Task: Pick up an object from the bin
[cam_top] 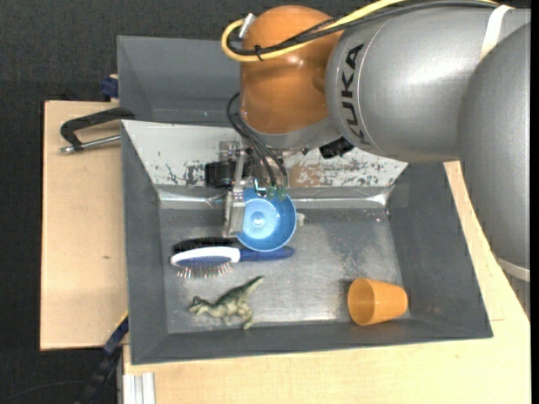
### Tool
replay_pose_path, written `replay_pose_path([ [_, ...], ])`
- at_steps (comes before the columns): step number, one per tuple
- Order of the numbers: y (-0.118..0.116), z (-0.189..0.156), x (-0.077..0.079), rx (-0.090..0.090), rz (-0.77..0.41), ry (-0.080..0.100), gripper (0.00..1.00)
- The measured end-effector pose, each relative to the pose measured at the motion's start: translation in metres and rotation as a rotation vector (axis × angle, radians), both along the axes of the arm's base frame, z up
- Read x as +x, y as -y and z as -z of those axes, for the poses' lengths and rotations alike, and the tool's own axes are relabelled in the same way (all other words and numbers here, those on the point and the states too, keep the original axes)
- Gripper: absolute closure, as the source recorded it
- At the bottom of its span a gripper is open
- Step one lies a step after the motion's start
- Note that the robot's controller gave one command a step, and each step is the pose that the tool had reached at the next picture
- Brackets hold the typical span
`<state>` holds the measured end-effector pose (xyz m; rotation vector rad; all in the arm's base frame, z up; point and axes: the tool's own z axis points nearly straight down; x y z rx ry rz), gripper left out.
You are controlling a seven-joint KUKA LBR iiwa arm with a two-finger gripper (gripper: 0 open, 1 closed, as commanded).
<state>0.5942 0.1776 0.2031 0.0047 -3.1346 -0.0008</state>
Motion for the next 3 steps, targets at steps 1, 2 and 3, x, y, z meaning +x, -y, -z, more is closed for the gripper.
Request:
replay_pose_path([
  [1,-0.03,0.13,-0.054,0.004,0.01,0.012,0.0],
  [2,-0.03,0.124,-0.05,0.007,0.012,0.021,1.0],
  [3,-0.027,-0.002,-0.048,0.005,0.031,0.018,1.0],
])
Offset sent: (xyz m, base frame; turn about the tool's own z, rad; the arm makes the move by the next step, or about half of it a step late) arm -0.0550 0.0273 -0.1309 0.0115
